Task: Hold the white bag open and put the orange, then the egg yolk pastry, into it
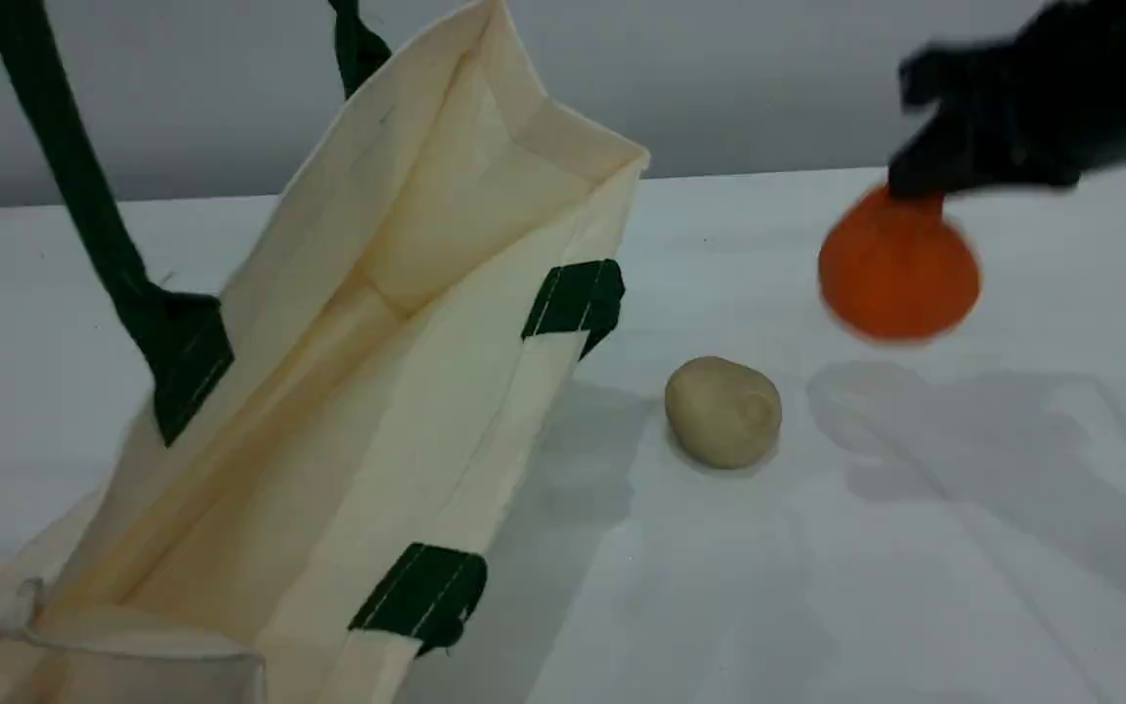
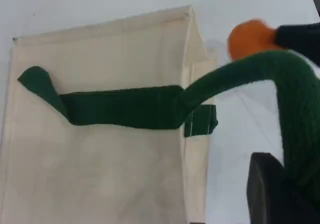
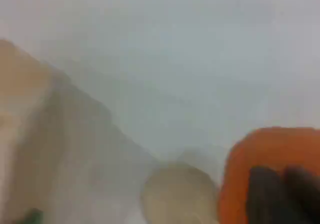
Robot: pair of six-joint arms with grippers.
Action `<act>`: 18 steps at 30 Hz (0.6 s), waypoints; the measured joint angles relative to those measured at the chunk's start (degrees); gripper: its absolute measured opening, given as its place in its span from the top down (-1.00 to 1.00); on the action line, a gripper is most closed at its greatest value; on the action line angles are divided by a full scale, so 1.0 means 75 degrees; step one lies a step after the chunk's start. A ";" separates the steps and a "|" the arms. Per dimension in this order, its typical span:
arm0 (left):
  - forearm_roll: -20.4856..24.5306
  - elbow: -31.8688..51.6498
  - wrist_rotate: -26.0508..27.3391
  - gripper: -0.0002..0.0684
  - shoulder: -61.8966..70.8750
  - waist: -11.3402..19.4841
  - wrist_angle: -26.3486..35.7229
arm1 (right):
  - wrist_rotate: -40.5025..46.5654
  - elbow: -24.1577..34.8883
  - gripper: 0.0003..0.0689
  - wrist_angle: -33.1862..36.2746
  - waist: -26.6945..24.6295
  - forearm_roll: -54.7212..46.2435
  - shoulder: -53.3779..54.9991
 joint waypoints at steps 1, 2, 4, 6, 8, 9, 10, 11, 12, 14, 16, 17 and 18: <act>0.0000 0.0000 0.0000 0.80 0.0000 0.0000 0.0000 | 0.0000 0.0019 0.91 0.0100 0.0000 -0.0026 -0.0240; 0.0000 0.0000 0.0000 0.80 0.0000 0.0000 0.0000 | 0.0000 0.0023 0.91 0.0211 0.0007 -0.0103 -0.0466; -0.0003 0.0000 0.0000 0.80 0.0000 0.0000 0.0000 | 0.0077 0.0023 0.91 0.0531 0.0007 -0.0220 -0.0856; -0.0003 0.0000 -0.0005 0.80 0.0000 0.0000 0.0000 | 0.0335 0.0023 0.91 0.0853 0.0007 -0.0299 -0.1183; -0.0003 0.0000 -0.0005 0.80 0.0000 0.0000 0.0000 | 0.0529 0.0023 0.91 0.1201 0.0071 -0.0419 -0.1463; -0.0009 0.0000 -0.0005 0.80 0.0000 0.0000 0.0000 | 0.0639 0.0023 0.91 0.1335 0.0153 -0.0522 -0.1571; -0.0009 0.0000 0.0002 0.80 0.0000 0.0000 -0.0006 | 0.0713 0.0023 0.91 0.1464 0.0238 -0.0599 -0.1639; -0.0009 0.0000 0.0010 0.80 0.0000 0.0000 -0.0036 | 0.0767 0.0023 0.91 0.1486 0.0361 -0.0624 -0.1690; -0.0009 0.0000 0.0010 0.80 0.0000 0.0000 -0.0085 | 0.0815 0.0023 0.91 0.1470 0.0507 -0.0624 -0.1728; -0.0020 0.0000 0.0018 0.80 0.0000 0.0000 -0.0122 | 0.0815 0.0023 0.91 0.1440 0.0815 -0.0594 -0.1734; -0.0047 0.0000 0.0018 0.80 0.0000 0.0000 -0.0122 | 0.0815 0.0023 0.91 0.1410 0.1209 -0.0563 -0.1734; -0.0046 0.0000 0.0018 0.80 0.0000 0.0000 -0.0122 | 0.0815 0.0023 0.91 0.1335 0.1386 -0.0524 -0.1734; -0.0046 0.0000 0.0018 0.80 0.0000 0.0000 -0.0122 | 0.0815 0.0023 0.91 0.1235 0.1601 -0.0460 -0.1734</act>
